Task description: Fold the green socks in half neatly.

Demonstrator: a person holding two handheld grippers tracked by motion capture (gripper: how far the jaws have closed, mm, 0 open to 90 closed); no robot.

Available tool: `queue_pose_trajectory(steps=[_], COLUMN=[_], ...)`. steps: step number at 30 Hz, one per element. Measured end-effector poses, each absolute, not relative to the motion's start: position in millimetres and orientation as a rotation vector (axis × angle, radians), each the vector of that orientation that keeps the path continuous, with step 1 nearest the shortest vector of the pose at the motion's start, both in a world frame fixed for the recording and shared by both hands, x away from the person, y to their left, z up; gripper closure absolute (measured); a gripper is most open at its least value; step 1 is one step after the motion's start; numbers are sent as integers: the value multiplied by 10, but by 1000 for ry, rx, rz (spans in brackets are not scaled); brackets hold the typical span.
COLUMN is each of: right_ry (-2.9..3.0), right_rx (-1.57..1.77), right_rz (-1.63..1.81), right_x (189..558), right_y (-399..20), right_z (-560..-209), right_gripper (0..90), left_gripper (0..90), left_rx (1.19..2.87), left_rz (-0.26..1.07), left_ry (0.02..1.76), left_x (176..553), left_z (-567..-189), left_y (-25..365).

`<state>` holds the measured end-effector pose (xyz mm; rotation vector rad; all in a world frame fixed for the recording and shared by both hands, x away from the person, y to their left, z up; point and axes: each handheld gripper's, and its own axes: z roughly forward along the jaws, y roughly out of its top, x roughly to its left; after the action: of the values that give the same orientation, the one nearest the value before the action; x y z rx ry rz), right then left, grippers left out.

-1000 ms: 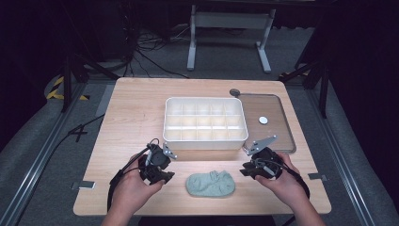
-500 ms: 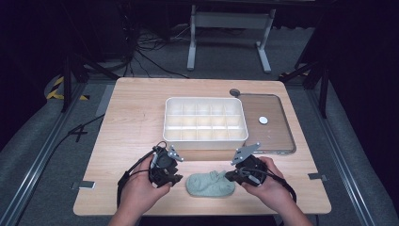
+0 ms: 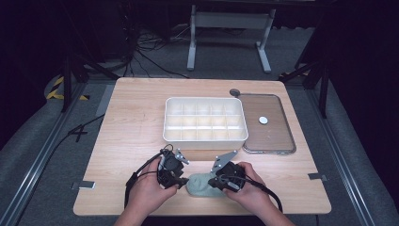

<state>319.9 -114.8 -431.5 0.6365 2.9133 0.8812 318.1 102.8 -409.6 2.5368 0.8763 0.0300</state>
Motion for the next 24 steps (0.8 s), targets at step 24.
queue_pose_trajectory(steps=[24], right_ry=[2857], right_rx=[709], right_rz=[842], right_x=[3267], right_y=[-1124], right_z=[-4547], right_gripper=[900], left_gripper=[631], left_rx=[2448], left_rz=[-141], left_ry=[1053], left_x=[3239], left_z=[-4412], left_y=[901])
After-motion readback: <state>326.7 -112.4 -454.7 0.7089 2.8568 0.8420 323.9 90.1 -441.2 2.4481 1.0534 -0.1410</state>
